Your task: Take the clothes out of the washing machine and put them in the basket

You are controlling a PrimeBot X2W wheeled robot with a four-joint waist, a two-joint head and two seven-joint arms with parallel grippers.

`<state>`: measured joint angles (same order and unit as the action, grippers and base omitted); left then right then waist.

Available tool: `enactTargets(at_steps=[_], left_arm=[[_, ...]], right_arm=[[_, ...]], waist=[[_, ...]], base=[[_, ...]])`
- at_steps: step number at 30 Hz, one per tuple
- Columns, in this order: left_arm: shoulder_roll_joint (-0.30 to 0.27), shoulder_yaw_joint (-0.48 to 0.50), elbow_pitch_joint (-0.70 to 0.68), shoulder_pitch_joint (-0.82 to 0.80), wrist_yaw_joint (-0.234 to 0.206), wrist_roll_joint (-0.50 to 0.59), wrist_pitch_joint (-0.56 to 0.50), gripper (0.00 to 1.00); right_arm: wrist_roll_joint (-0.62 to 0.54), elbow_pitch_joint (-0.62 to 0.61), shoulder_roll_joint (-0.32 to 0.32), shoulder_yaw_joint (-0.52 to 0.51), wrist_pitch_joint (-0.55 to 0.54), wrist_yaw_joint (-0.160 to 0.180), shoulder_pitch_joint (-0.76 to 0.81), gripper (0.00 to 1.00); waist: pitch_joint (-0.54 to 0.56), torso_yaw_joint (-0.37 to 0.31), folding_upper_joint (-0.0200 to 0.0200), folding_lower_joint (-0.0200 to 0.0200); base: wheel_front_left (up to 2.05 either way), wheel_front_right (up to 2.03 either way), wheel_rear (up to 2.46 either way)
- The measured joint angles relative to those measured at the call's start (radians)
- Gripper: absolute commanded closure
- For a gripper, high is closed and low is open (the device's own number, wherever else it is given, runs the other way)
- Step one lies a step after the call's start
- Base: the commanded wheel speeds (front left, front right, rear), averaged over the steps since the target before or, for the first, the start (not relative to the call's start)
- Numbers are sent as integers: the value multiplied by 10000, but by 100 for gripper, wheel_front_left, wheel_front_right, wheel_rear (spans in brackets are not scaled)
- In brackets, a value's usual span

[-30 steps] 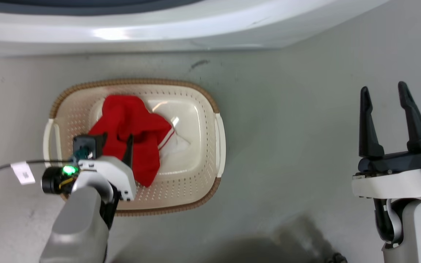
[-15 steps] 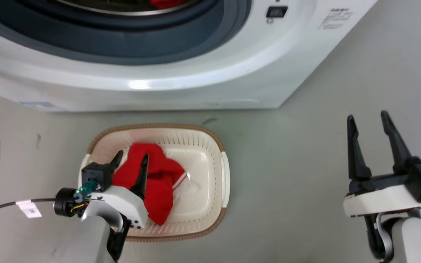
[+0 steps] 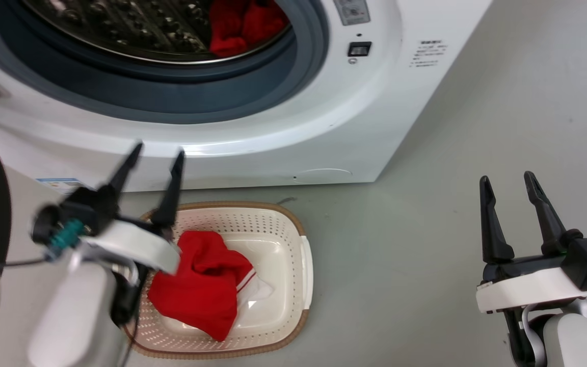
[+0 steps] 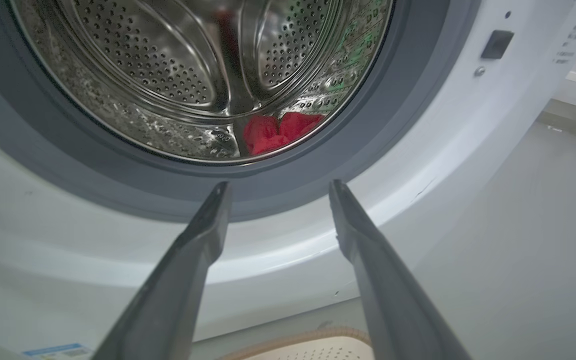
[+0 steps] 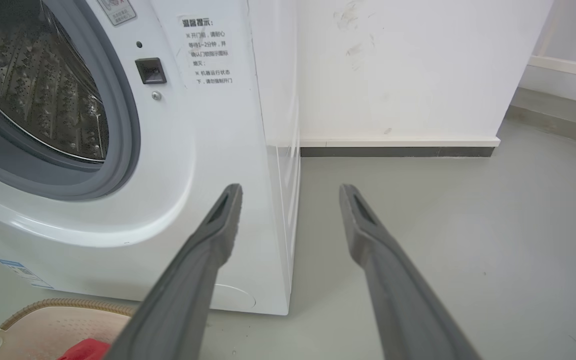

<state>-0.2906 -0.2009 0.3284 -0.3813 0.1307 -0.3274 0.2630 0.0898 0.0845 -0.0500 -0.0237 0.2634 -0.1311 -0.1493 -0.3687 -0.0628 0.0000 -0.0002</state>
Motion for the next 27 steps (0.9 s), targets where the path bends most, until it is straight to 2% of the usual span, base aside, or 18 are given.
enactTargets(at_steps=[5,8,13,19,22,25,27], left_arm=[[-669,209,-318,-1109,0,-113,0,0],[-984,109,-222,-2104,0,-343,-420,0],[-1799,-385,-77,-4173,0,-677,-2040,0],[-2834,-1626,600,-6822,4,-934,-4077,0],[-3081,-1985,1415,-8053,2,-1290,-4855,0],[-3104,-1935,2343,-9244,2,-1814,-5674,0],[-3289,-2236,2807,-9978,2,-1684,-6280,0]], right_arm=[[190,-10,-2,82,0,0,-61,0],[293,2,-6,209,0,0,-121,0],[554,-104,-6,359,0,0,-442,0],[1016,-142,-13,644,0,0,-893,0],[1300,-198,-12,865,0,0,-1160,0],[1580,-222,-12,1137,0,0,-1273,0],[1701,-232,-15,1319,0,0,-1361,0]], waist=[[-300,-334,0,1],[-599,-545,0,1],[-1321,-904,0,2],[-2429,-1373,0,3],[-3013,-1658,0,4],[-3545,-1989,-1,4],[-3857,-2237,0,4]], base=[[0,0,0],[0,0,0],[0,0,0],[0,0,0],[0,0,0],[0,0,0],[0,0,0]])
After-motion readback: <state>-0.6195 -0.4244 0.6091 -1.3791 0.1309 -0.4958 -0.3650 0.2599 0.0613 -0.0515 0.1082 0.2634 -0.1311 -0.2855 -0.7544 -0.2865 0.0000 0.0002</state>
